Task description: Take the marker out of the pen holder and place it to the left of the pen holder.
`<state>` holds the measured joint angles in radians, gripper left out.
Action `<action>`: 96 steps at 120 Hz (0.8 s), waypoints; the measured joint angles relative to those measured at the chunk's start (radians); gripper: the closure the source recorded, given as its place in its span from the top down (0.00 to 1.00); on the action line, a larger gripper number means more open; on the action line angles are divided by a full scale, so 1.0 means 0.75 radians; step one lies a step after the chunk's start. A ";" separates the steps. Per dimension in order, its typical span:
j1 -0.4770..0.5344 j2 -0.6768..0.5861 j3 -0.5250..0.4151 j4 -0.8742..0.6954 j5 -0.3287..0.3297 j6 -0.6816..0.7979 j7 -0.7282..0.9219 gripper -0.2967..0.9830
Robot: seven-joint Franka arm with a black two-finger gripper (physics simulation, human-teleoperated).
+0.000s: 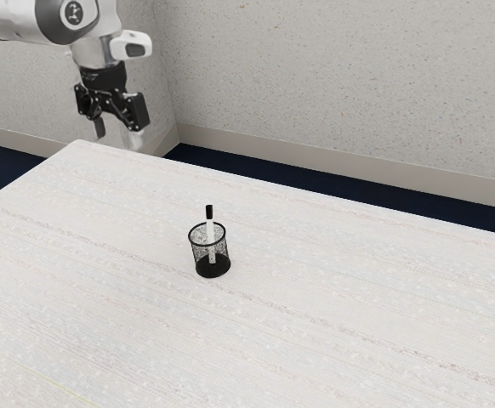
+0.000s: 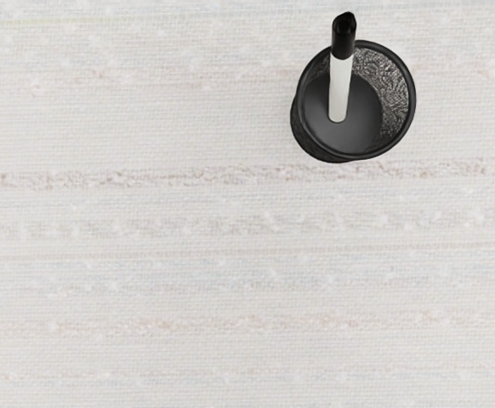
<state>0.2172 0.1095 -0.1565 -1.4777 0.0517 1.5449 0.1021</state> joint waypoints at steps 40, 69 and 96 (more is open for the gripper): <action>-0.055 0.284 -0.011 0.318 -0.001 0.019 0.029 0.77; -0.096 0.715 -0.012 0.599 -0.033 -0.091 0.035 0.77; -0.100 0.788 -0.009 0.593 -0.084 -0.147 0.004 0.77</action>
<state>0.1426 0.7002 -0.1633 -1.0331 -0.0114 1.4344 0.1049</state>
